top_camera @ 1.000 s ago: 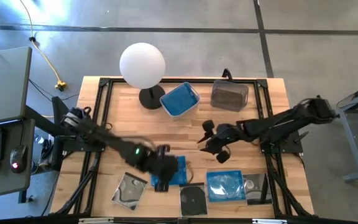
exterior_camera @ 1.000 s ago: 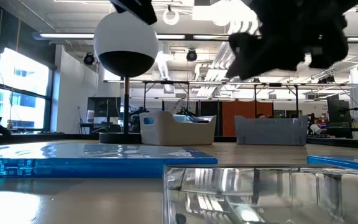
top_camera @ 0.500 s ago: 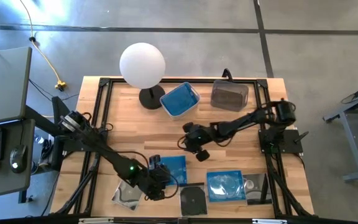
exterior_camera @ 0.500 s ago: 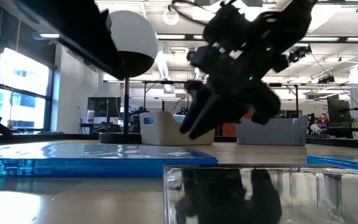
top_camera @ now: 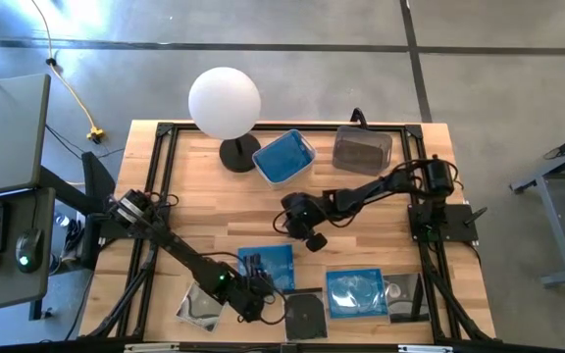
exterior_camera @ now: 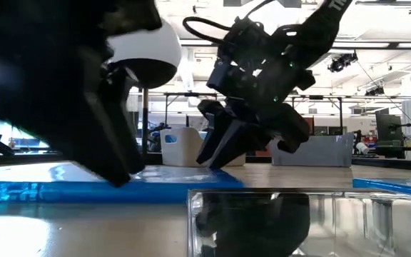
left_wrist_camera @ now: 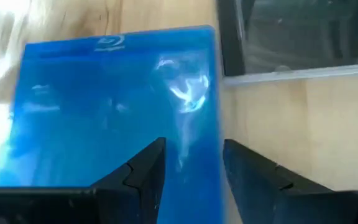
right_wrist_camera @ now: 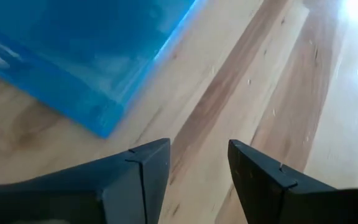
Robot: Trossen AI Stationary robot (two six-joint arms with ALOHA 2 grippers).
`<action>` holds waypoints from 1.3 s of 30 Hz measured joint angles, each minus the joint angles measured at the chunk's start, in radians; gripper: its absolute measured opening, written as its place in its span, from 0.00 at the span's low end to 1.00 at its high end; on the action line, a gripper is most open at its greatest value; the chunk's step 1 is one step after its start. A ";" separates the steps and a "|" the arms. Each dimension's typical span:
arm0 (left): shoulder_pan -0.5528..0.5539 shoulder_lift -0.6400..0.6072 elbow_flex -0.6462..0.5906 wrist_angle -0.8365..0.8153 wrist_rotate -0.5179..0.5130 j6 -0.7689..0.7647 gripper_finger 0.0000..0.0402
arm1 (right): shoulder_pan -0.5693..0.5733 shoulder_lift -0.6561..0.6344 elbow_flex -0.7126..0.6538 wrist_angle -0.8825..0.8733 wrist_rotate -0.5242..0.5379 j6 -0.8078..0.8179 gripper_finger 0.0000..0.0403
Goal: Pick & place jewel cases by type
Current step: Put the left blue CD case into the gray bin
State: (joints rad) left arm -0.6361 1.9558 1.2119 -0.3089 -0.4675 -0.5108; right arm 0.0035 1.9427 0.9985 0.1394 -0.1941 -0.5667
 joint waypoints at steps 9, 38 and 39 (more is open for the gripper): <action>0.000 0.027 0.059 -0.098 -0.069 0.070 0.40 | -0.011 0.033 0.001 0.010 -0.078 0.026 0.39; -0.021 0.075 0.263 -0.416 -0.012 0.115 0.40 | -0.003 0.045 -0.006 -0.019 -0.161 0.069 0.39; -0.021 0.086 0.264 -0.403 -0.012 0.116 0.39 | -0.003 0.045 -0.006 -0.017 -0.159 0.069 0.39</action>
State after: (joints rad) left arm -0.6575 2.0416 1.4756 -0.7117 -0.4796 -0.3947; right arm 0.0006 1.9877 0.9924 0.1220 -0.3534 -0.4976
